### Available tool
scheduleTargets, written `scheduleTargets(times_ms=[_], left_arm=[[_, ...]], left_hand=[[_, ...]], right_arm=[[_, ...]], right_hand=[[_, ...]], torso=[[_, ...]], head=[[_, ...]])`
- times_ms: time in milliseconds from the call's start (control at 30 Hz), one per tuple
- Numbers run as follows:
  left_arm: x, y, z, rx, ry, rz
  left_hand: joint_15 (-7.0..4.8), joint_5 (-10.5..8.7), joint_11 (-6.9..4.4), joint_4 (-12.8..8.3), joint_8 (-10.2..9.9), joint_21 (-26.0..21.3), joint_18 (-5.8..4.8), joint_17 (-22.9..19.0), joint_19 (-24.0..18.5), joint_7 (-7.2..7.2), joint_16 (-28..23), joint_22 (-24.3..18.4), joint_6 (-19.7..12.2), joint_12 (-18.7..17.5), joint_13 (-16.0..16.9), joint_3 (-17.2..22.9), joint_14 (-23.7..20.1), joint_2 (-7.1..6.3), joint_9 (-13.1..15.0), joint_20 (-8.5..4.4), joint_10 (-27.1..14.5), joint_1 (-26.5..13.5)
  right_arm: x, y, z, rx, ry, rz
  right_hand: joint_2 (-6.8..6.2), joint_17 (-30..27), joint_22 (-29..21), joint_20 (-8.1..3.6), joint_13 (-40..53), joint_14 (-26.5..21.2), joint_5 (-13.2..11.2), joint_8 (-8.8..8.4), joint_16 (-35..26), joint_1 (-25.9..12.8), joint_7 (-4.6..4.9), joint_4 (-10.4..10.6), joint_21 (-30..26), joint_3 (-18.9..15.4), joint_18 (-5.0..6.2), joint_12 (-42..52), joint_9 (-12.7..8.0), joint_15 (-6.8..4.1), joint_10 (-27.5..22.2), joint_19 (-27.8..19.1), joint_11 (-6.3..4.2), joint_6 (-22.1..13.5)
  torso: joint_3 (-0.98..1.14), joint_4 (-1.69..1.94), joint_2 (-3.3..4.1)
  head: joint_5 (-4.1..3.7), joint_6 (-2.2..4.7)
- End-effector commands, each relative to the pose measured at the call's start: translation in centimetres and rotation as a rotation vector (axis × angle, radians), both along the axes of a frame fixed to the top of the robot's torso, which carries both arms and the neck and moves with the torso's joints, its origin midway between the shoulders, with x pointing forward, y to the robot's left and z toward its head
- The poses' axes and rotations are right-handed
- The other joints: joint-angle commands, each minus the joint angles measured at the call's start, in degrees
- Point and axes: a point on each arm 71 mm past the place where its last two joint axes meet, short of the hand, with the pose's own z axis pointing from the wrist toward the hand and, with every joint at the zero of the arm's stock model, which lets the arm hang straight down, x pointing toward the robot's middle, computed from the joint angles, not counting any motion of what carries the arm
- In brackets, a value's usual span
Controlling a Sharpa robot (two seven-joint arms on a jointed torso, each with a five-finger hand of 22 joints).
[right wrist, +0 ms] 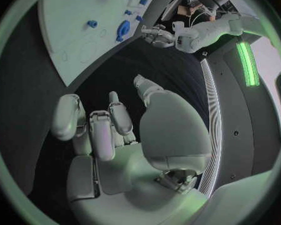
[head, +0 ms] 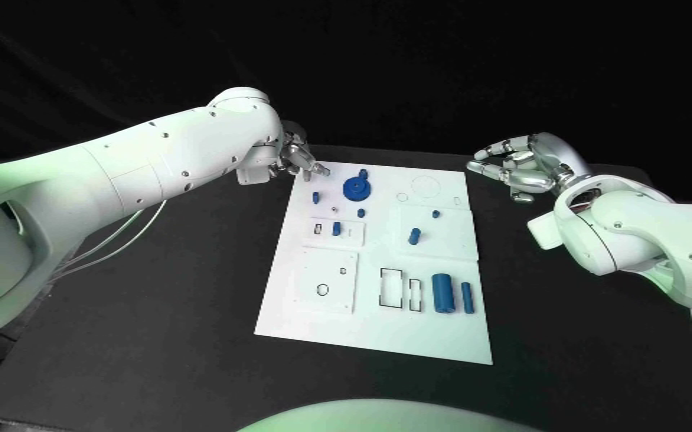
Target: Assemble the parts on the task board
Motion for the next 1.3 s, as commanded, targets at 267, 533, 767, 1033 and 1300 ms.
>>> scheduleTargets(times_ms=[267,533,767,1033,1300], left_arm=[[0.0,-0.3,-1.0,0.012,0.055,-0.02],[-0.1,-0.4,-1.9,0.004,0.092,-0.019],[-0.2,-0.6,-2.1,0.0,0.117,-0.027],[-0.3,-0.7,-2.3,0.003,0.142,-0.04],[-0.3,-0.7,-2.4,0.005,0.144,-0.038]], left_hand=[[0.37,0.15,0.02,0.0,-0.3,-0.1,-0.36,11.4,0.0,0.25,-0.1,0.2,0.2,-0.1,0.0,-0.6,5.0,-0.05,-0.1,0.51,-0.3,0.8],[0.38,0.15,0.02,0.0,-0.3,-0.1,-0.36,11.5,0.0,0.25,-0.1,0.2,0.2,-0.2,0.0,-0.6,5.0,-0.06,-0.2,0.52,-0.3,0.8],[0.39,0.16,0.0,0.0,-0.3,0.0,-0.36,11.6,0.1,0.2,-0.1,0.2,0.7,0.0,0.2,-0.8,5.0,0.16,-0.3,0.62,-0.2,1.0],[0.34,0.17,-0.09,0.0,-0.2,0.1,-0.36,11.7,0.1,0.07,0.0,0.4,1.6,0.2,0.3,-0.9,5.1,0.53,-0.5,0.73,-0.1,1.9],[0.28,0.18,-0.17,-0.1,-0.3,0.1,-0.34,11.8,0.1,-0.02,0.0,0.5,2.2,0.2,0.2,-0.8,5.1,1.07,-0.8,0.76,-0.1,3.2]], right_arm=[[0.0,0.2,0.0,0.001,-0.01,0.01],[0.0,0.2,0.0,0.001,-0.011,0.01],[0.0,0.3,0.0,0.0,-0.012,0.011],[0.0,0.3,0.0,0.0,-0.011,0.012],[0.0,0.3,0.0,-0.001,-0.01,0.012]], right_hand=[[0.18,2.3,-0.1,-0.16,-0.1,2.9,0.3,0.37,-0.3,-0.6,-0.22,0.2,-0.2,-0.3,1.02,-0.3,-0.1,-0.26,-0.2,-0.1,-0.02,0.0],[0.18,2.3,-0.1,-0.16,-0.1,2.9,0.3,0.37,-0.3,-0.6,-0.22,0.2,-0.2,-0.3,1.02,-0.3,-0.1,-0.26,-0.2,-0.1,-0.02,0.0],[0.18,2.3,-0.1,-0.16,-0.1,2.9,0.3,0.37,-0.3,-0.6,-0.22,0.2,-0.2,-0.3,1.02,-0.3,-0.1,-0.26,-0.2,-0.1,-0.02,0.0],[0.18,2.3,-0.1,-0.16,-0.1,2.9,0.3,0.37,-0.3,-0.6,-0.22,0.2,-0.2,-0.3,1.02,-0.3,-0.1,-0.26,-0.2,-0.1,-0.02,0.0],[0.18,2.3,-0.1,-0.16,-0.1,2.9,0.3,0.37,-0.3,-0.6,-0.22,0.2,-0.2,-0.3,1.02,-0.3,-0.1,-0.26,-0.2,-0.1,-0.02,0.0]], torso=[[0.02,-0.03,0.0],[0.03,-0.01,-0.05],[0.04,0.07,-0.11],[0.06,0.0,-0.16],[0.08,0.09,-0.16]], head=[[0.42,1.22],[0.71,1.2],[0.77,0.96],[0.85,0.85],[0.79,0.87]])
